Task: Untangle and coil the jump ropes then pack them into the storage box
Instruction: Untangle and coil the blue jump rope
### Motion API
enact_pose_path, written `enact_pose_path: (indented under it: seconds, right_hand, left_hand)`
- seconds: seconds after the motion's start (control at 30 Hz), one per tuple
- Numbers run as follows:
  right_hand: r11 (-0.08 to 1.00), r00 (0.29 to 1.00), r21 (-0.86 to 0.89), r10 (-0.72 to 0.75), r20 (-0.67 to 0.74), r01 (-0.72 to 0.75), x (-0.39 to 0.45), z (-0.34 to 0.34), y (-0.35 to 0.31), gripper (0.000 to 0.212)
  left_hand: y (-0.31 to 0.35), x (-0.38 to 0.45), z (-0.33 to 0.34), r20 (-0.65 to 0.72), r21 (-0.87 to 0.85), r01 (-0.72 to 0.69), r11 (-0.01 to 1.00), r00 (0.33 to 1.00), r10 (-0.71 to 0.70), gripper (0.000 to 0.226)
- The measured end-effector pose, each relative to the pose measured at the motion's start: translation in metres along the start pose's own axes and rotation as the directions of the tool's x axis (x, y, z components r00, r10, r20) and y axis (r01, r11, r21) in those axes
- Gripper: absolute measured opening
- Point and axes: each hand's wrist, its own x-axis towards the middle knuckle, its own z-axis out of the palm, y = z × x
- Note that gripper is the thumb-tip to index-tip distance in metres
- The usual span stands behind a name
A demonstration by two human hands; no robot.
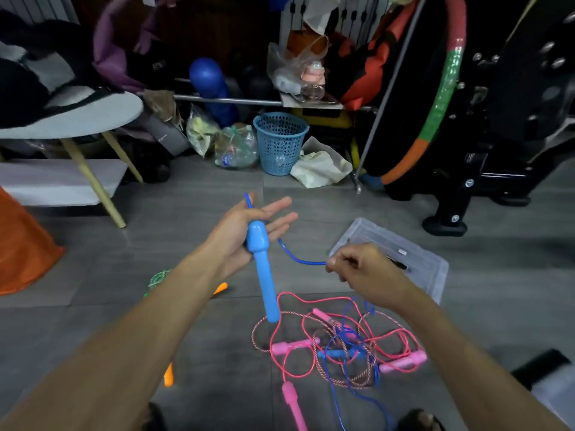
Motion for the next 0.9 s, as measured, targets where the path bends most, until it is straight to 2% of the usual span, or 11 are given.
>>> enact_pose_path:
  seconds: [0.07, 0.17, 0.23, 0.3, 0.43, 0.53, 0.6, 0.67, 0.77, 0.83, 0.9]
  right_hand:
    - [0.999, 0.996, 0.052, -0.014, 0.089, 0.01, -0.005, -0.004, -0.01, 0.019]
    - [0.967, 0.982, 0.253, -0.041, 0.186, -0.008, -0.013, -0.018, -0.025, 0.005]
    - [0.957, 0.989, 0.289, -0.057, 0.136, 0.015, -0.013, -0.029, -0.024, 0.024]
    - [0.949, 0.998, 0.311, -0.056, 0.003, 0.052, -0.012, -0.041, -0.02, 0.031]
    - [0.892, 0.991, 0.438, -0.062, -0.119, 0.108, -0.006, -0.052, -0.01, 0.027]
    - [0.881, 0.975, 0.457, -0.023, -0.219, 0.124, 0.0, -0.05, -0.003, 0.023]
    - [0.891, 0.951, 0.441, 0.037, -0.307, 0.108, 0.004, -0.049, 0.003, 0.019]
    - [0.91, 0.912, 0.408, 0.109, -0.395, 0.068, 0.006, -0.051, 0.009, 0.015]
    - [0.956, 0.852, 0.291, 0.181, -0.491, -0.036, 0.006, -0.053, 0.02, 0.028]
    - [0.948, 0.856, 0.308, 0.228, -0.464, -0.086, 0.006, -0.052, 0.026, 0.032]
    - [0.921, 0.898, 0.367, 0.266, -0.351, -0.13, 0.007, -0.051, 0.032, 0.026]
  left_hand:
    - [-0.011, 0.004, 0.008, -0.024, 0.107, 0.012, 0.994, 1.0, -0.01, 0.064]
    - [-0.025, 0.013, 0.014, -0.049, 0.341, 0.006, 0.94, 0.999, 0.011, 0.069]
    - [-0.034, 0.016, 0.02, -0.011, 0.515, 0.017, 0.857, 1.0, -0.013, 0.063]
    - [-0.044, 0.014, 0.029, 0.019, 0.632, 0.054, 0.773, 0.996, -0.085, 0.051]
    - [-0.056, -0.001, 0.042, 0.071, 0.638, 0.172, 0.75, 0.957, -0.28, 0.029]
    - [-0.054, -0.014, 0.047, 0.166, 0.64, 0.241, 0.73, 0.884, -0.437, 0.039]
    - [-0.049, -0.021, 0.053, 0.223, 0.64, 0.248, 0.727, 0.846, -0.484, 0.051]
    - [-0.044, -0.025, 0.057, 0.263, 0.621, 0.255, 0.741, 0.823, -0.504, 0.055]
    - [-0.038, -0.027, 0.059, 0.301, 0.523, 0.29, 0.801, 0.817, -0.492, 0.051]
    - [-0.033, -0.027, 0.058, 0.295, 0.412, 0.312, 0.856, 0.843, -0.449, 0.047]
    - [-0.029, -0.026, 0.055, 0.265, 0.31, 0.293, 0.905, 0.887, -0.378, 0.046]
